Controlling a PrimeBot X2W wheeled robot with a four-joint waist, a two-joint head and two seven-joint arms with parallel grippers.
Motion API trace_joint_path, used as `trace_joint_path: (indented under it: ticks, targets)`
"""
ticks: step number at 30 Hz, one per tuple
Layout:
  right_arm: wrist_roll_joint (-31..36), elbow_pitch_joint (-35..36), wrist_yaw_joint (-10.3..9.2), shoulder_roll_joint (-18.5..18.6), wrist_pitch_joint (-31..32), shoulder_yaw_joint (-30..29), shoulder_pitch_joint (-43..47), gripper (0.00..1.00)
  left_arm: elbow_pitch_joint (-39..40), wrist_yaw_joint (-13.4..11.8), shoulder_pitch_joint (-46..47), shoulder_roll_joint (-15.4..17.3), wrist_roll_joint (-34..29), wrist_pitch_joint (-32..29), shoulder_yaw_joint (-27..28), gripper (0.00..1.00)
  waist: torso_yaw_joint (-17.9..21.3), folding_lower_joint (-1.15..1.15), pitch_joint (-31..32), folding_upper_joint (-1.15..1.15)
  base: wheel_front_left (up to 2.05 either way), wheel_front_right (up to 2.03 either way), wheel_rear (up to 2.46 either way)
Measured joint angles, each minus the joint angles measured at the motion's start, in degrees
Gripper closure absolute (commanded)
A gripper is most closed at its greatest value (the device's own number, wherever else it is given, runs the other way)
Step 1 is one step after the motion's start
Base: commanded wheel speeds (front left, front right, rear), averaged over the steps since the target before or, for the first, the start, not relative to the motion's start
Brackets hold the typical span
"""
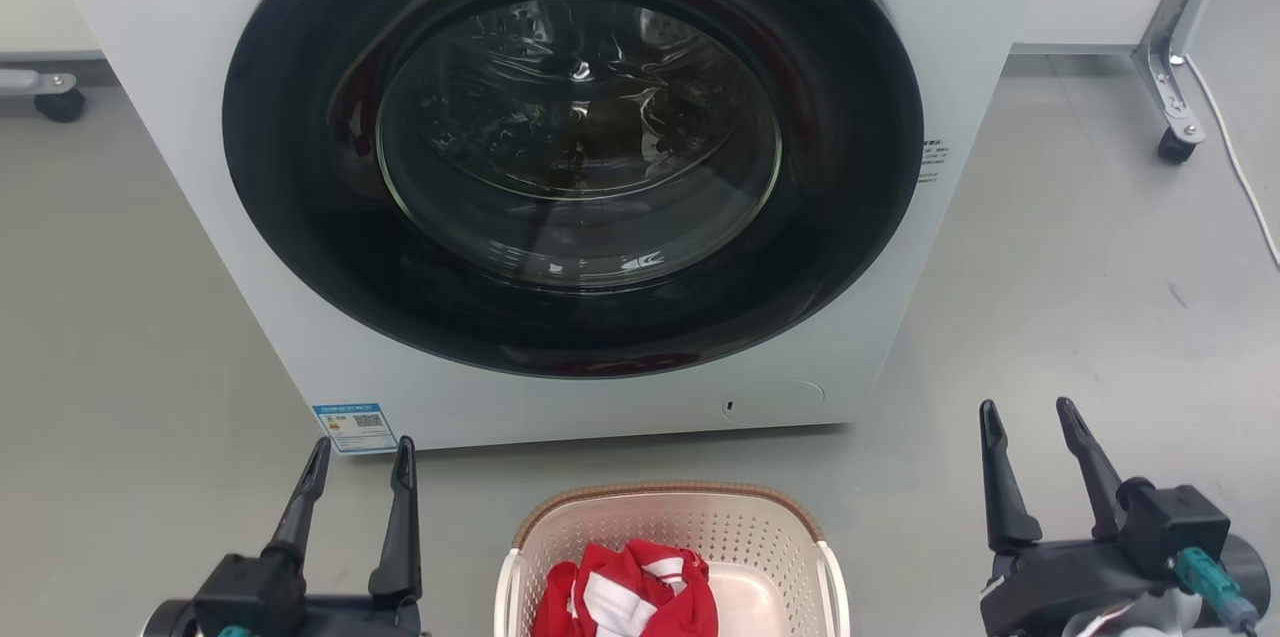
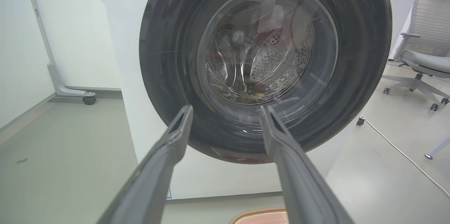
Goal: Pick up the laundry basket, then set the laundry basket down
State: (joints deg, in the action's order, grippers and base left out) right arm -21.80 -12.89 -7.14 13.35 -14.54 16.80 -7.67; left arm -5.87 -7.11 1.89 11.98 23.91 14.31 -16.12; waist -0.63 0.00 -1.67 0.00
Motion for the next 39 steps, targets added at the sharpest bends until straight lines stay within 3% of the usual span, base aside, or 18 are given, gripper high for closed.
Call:
trace_joint_path:
  ticks: [20, 39]
  targets:
    - [5.6, 5.8, 0.00, -3.2, 0.4, -3.9, 7.6, 0.00, 4.6, 0.0, -6.2, -3.9, -5.3, -3.7, 4.0, 0.00, 0.2, 0.00, 1.0, 0.00, 0.00, 0.00, 0.00]
    - [8.1, 8.7, -0.01, -4.5, 3.0, -5.4, 8.8, 0.00, 7.3, 0.0, -7.1, -4.9, -7.5, -8.3, 5.4, 0.00, 0.2, 0.00, 0.8, 0.00, 0.00, 0.00, 0.00]
